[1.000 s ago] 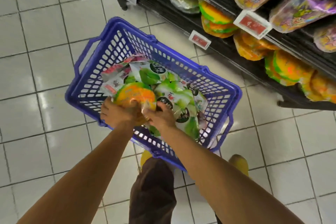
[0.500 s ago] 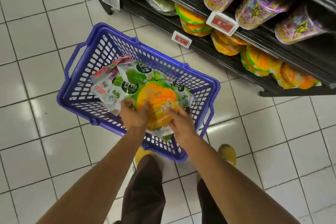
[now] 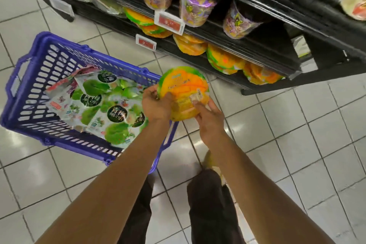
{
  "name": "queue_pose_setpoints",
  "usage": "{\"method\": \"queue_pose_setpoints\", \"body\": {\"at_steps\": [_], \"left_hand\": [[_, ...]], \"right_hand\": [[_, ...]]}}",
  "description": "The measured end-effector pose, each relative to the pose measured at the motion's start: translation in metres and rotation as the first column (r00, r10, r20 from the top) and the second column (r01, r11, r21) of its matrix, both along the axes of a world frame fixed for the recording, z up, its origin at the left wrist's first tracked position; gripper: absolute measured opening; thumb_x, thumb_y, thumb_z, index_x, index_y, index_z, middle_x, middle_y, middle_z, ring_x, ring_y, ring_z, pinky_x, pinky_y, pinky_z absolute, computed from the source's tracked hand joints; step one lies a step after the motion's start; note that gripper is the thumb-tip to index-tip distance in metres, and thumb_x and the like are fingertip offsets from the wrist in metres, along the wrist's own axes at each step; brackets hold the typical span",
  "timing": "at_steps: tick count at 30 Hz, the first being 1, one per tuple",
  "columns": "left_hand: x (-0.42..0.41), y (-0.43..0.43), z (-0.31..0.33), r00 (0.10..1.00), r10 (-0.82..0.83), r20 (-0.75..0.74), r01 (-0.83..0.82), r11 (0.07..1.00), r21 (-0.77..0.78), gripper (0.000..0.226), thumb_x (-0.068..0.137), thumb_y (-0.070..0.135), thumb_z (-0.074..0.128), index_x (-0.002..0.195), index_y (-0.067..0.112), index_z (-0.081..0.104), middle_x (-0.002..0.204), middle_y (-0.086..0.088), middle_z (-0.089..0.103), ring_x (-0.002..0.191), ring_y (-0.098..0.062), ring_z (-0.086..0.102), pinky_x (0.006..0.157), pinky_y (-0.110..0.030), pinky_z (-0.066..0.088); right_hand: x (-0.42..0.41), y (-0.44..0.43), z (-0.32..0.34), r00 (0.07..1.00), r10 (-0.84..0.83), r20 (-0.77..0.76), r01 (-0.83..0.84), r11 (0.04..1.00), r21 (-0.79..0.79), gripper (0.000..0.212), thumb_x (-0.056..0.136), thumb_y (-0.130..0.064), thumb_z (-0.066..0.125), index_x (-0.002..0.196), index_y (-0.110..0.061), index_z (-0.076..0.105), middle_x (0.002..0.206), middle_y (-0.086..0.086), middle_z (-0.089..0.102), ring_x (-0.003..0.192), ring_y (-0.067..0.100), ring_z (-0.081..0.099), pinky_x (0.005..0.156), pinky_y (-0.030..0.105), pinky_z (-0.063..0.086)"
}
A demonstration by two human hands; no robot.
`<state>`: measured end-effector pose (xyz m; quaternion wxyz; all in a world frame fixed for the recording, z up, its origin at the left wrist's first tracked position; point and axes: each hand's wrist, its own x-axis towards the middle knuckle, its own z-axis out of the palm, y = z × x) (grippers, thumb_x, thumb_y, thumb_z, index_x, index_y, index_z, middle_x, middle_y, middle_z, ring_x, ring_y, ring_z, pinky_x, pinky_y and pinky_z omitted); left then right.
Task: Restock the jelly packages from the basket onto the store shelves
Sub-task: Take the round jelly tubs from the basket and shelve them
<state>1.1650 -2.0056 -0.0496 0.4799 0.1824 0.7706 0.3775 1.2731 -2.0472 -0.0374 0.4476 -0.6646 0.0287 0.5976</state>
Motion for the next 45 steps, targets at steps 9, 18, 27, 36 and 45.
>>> {"method": "queue_pose_setpoints", "body": {"at_steps": [9, 18, 27, 36, 45], "left_hand": [[0.072, 0.041, 0.002, 0.994, -0.026, 0.104, 0.024, 0.999, 0.025, 0.035, 0.081, -0.006, 0.067, 0.105, 0.017, 0.056, 0.102, -0.008, 0.063, 0.095, -0.025, 0.064, 0.088, -0.039, 0.055], [0.103, 0.061, -0.012, 0.998, -0.051, 0.046, 0.052, 0.999, -0.017, 0.037, 0.083, -0.005, 0.063, 0.114, 0.014, 0.059, 0.109, -0.010, 0.065, 0.102, -0.029, 0.064, 0.089, -0.038, 0.055], [0.100, 0.047, -0.018, 0.998, -0.041, 0.042, 0.041, 0.999, -0.015, 0.039, 0.081, -0.007, 0.065, 0.117, 0.009, 0.060, 0.105, -0.004, 0.062, 0.106, -0.029, 0.063, 0.091, -0.040, 0.055], [0.097, 0.042, -0.022, 0.997, -0.058, 0.056, 0.061, 0.997, -0.049, 0.039, 0.084, -0.003, 0.068, 0.116, 0.015, 0.056, 0.108, -0.002, 0.060, 0.102, -0.022, 0.060, 0.081, -0.028, 0.051], [0.105, 0.045, -0.020, 0.985, -0.121, 0.122, 0.125, 0.992, -0.024, 0.044, 0.090, -0.001, 0.062, 0.130, 0.016, 0.056, 0.114, 0.001, 0.061, 0.102, -0.014, 0.058, 0.073, -0.018, 0.049]], "right_hand": [[0.068, 0.033, 0.000, 0.996, -0.077, 0.046, 0.072, 0.993, 0.089, 0.050, 0.087, 0.000, 0.069, 0.135, -0.009, 0.058, 0.119, 0.010, 0.070, 0.111, 0.026, 0.067, 0.097, 0.039, 0.054], [0.102, 0.048, -0.016, 0.995, -0.045, 0.090, 0.037, 0.995, 0.095, 0.054, 0.084, 0.002, 0.072, 0.134, -0.014, 0.059, 0.115, 0.005, 0.071, 0.108, 0.022, 0.068, 0.076, 0.026, 0.058], [0.101, 0.045, -0.021, 0.994, 0.000, 0.105, -0.007, 0.997, 0.071, 0.050, 0.085, 0.000, 0.072, 0.132, -0.014, 0.062, 0.101, -0.005, 0.073, 0.092, 0.011, 0.070, 0.065, 0.020, 0.057], [0.098, 0.043, -0.019, 0.994, 0.015, 0.105, -0.017, 1.000, 0.025, 0.051, 0.087, 0.000, 0.069, 0.136, -0.013, 0.058, 0.112, 0.004, 0.070, 0.111, 0.024, 0.066, 0.098, 0.042, 0.054], [0.106, 0.046, -0.021, 0.994, -0.049, 0.097, 0.052, 0.998, -0.020, 0.048, 0.089, -0.002, 0.068, 0.134, -0.013, 0.058, 0.114, 0.006, 0.070, 0.111, 0.027, 0.066, 0.101, 0.043, 0.051]]}}
